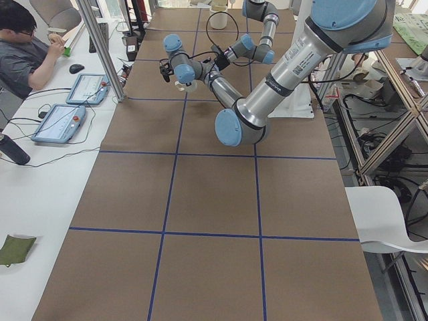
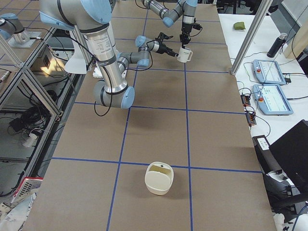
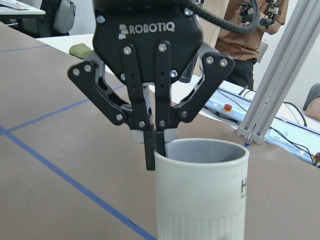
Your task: Left arm hands cup to right arm to dump lemon
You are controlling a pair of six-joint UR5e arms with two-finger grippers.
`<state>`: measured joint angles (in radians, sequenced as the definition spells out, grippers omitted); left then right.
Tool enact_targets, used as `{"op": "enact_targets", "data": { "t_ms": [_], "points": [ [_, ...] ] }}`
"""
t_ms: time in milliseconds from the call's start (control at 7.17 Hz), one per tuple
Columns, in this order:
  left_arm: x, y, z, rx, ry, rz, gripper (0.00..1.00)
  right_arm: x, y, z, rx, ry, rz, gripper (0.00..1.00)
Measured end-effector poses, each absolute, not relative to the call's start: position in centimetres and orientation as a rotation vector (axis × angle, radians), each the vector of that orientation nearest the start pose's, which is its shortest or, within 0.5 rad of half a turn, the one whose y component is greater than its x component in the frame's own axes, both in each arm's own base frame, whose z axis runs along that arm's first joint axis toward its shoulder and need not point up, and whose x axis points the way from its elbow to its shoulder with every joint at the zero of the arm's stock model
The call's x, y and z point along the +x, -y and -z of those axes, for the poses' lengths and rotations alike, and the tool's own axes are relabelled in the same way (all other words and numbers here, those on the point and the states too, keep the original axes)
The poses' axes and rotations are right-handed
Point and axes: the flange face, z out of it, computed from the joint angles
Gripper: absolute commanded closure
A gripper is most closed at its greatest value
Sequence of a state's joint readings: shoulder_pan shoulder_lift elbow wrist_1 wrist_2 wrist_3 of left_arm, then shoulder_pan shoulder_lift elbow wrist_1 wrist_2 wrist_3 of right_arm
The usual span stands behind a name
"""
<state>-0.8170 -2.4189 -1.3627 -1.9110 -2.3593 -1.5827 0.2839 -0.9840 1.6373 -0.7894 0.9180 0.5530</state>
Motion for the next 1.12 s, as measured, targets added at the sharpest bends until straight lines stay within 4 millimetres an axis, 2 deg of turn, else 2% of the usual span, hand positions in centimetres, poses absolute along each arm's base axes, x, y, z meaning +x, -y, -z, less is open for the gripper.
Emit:
{"op": "enact_targets", "data": {
  "t_ms": [139, 279, 418, 697, 1116],
  "points": [
    [46.6, 58.8, -16.6, -0.300, -1.134, 0.346, 1.00, -54.5, 36.0, -18.6, 1.245, 0.779, 0.144, 0.02],
    [46.5, 58.8, -16.7, -0.298, -1.133, 0.346, 1.00, -53.3, 36.7, -18.0, 1.216, 0.776, 0.178, 0.02],
    [46.4, 58.8, -16.8, -0.296, -1.133, 0.346, 1.00, -51.7, 38.4, -17.6, 1.171, 0.778, 0.212, 0.02],
    [45.9, 58.9, -16.5, -0.285, -1.139, 0.349, 1.00, -48.3, 42.9, -18.1, 1.048, 0.801, 0.244, 0.01],
    [42.5, 59.1, -16.0, -0.241, -1.170, 0.355, 1.00, -41.0, 50.8, -21.2, 0.789, 0.798, 0.270, 0.01]
  ]
}}
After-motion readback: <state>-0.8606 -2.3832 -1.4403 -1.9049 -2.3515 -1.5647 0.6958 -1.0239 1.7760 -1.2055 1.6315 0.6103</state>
